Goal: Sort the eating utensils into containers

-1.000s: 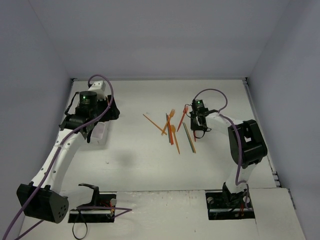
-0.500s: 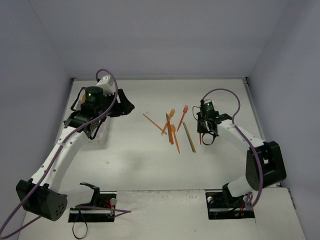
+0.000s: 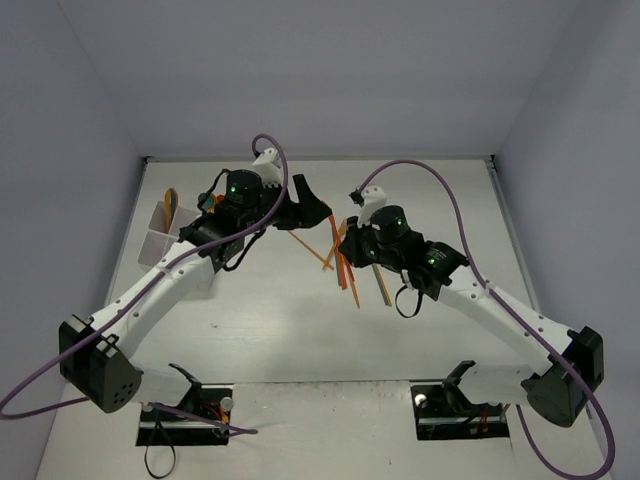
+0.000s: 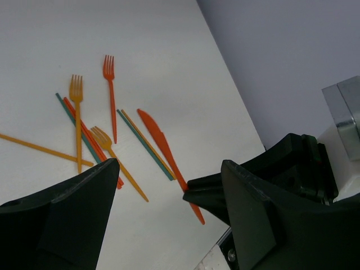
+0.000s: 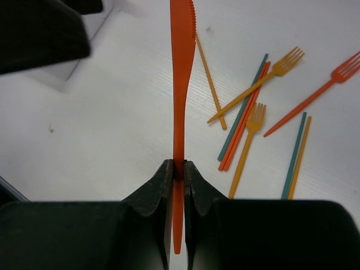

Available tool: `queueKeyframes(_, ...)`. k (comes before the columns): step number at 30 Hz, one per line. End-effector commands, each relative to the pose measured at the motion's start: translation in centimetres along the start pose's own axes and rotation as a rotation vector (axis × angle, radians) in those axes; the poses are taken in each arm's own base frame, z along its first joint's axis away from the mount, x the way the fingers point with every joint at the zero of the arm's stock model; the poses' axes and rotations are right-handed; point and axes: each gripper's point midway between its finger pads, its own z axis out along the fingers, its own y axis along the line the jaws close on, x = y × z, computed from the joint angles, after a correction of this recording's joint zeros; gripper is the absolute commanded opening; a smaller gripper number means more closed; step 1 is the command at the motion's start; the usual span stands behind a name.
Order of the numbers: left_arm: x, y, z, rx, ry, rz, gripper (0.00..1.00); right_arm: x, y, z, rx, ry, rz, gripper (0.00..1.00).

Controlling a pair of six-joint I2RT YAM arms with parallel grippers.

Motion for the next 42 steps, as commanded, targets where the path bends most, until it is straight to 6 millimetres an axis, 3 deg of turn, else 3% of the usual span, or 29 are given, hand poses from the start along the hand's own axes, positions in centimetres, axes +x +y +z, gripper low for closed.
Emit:
queueKeyframes(1, -3.8, -4.0, -0.1, 0.09, -0.127, 0.037, 0.7, -5.1, 3.2, -1.3, -0.107, -0.155, -0.004, 0.0)
queueKeyframes(10, -2.7, -3.1, 1.2, 0.03, -0.097, 0.027, 0.54, -6.3, 5.1, -1.8, -0.164, -0.193, 0.001, 0.0)
queueKeyframes(14, -2.6, -3.6, 1.3, 0.046, -0.102, 0.018, 0.31, -6.8, 5.5, -1.7, -0.172, -0.213, 0.005, 0.0)
queueKeyframes(15, -2.6, -3.6, 1.4, 0.045, -0.1, 0.016, 0.31, -6.9, 5.4, -1.7, -0.171, -0.215, 0.006, 0.0)
queueKeyframes(18, -2.8, -3.6, 1.0, 0.04, -0.112, 0.021, 0.07, -6.9, 5.8, -1.6, -0.185, -0.218, 0.013, 0.01)
queueKeyframes(21, -3.2, -3.5, 0.4, 0.024, -0.128, 0.05, 0.0, -6.9, 6.1, -1.3, -0.194, -0.217, 0.017, 0.11)
queueKeyframes(26, -4.4, -2.0, -1.0, -0.057, -0.167, 0.11, 0.0, -6.8, 5.5, -0.9, -0.162, -0.218, 0.032, 0.54)
queueKeyframes(31, -7.0, 2.0, -3.1, -0.213, -0.208, 0.211, 0.0, -6.3, 4.0, -1.1, -0.103, -0.228, 0.041, 0.75)
queueKeyframes(42, -17.7, 18.0, -12.2, -0.795, -0.319, 0.508, 0.0, -3.4, 0.7, -1.2, -0.027, -0.181, 0.058, 0.8)
